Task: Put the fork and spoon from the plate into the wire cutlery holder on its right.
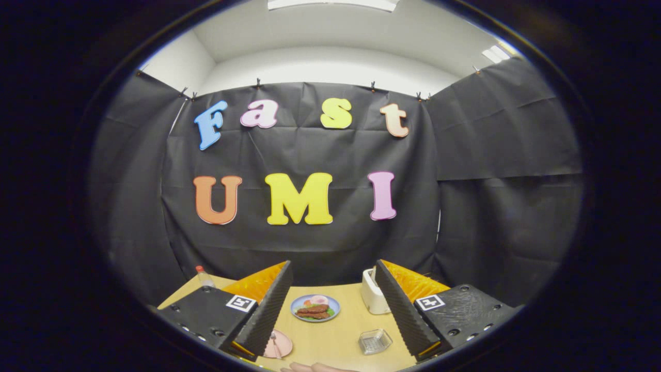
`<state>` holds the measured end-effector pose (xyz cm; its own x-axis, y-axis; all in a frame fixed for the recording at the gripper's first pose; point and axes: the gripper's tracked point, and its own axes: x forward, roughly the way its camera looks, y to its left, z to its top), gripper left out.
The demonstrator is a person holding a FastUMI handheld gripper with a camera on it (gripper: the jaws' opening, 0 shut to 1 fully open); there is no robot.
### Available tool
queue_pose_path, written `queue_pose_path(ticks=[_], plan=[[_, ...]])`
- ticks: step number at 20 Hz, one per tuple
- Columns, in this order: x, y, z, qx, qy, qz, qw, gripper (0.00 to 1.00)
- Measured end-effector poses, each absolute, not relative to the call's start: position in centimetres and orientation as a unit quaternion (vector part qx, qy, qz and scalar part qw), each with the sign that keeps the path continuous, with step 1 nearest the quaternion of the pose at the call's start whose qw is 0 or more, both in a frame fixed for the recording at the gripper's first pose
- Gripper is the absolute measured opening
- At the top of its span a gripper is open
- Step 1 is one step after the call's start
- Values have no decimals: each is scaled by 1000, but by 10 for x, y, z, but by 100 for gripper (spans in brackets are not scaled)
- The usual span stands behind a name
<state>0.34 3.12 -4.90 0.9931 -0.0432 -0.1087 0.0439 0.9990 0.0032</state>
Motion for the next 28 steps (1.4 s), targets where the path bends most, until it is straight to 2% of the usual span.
queue_pose_path(ticks=[11,22,28], plan=[[39,60,-140,-16,127,-14,992,96],[65,152,-345,-56,315,65,945,97],[55,187,-444,-51,415,76,905,93]])
